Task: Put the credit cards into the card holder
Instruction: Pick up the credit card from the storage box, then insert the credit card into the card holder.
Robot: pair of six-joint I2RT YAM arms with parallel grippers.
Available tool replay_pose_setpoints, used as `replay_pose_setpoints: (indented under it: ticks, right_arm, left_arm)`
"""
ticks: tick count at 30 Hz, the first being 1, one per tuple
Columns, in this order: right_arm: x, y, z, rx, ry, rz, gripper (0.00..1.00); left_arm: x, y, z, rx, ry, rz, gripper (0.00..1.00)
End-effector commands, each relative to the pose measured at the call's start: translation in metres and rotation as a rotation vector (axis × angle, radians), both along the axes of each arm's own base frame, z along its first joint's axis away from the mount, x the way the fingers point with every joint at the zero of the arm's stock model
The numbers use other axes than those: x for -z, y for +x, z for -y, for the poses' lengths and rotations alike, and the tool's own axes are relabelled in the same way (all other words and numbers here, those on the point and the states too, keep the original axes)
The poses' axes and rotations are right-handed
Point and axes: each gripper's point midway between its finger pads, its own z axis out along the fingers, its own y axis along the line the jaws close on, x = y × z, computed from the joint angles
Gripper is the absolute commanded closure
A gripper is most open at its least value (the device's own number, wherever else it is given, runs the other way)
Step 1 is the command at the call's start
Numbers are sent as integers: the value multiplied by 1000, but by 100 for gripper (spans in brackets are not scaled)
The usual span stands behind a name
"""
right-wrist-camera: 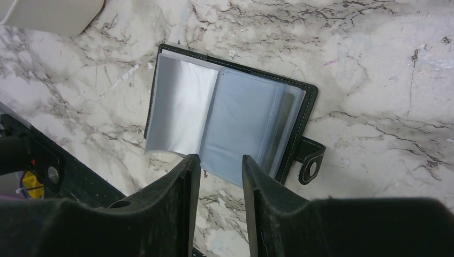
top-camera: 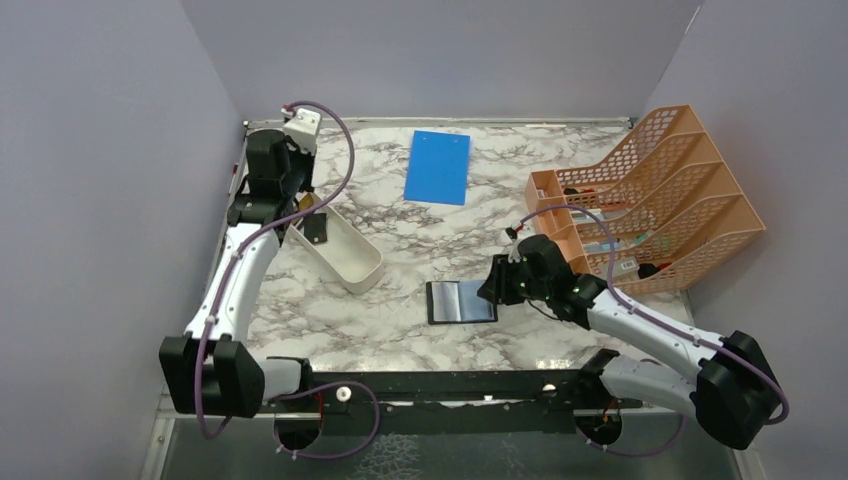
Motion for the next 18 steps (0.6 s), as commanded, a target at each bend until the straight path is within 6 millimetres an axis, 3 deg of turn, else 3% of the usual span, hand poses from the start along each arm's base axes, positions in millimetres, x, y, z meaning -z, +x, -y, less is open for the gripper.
replay_pose_setpoints:
  ticks: [1,4,7,12,18]
  right_arm:
    - [-15,2,-1,2,16,21,60]
    - [-18,1,1,14,12,22,60]
    - [-21,0,3,24,17,23,60]
    - [-26,-4,4,36,36,8,60]
    - [-25,-9,2,44,68,-19,60]
  left_arm:
    - [-67,-14,31,-53,-408,162,100]
    - [-77,-27,60,-14,-648,82,100]
    - [-73,-43,91,43,-855,-53,100]
    - [-53,-79,141,202,-1137,-332,100]
    - [-27,-114,172,255,-1309,-459,100]
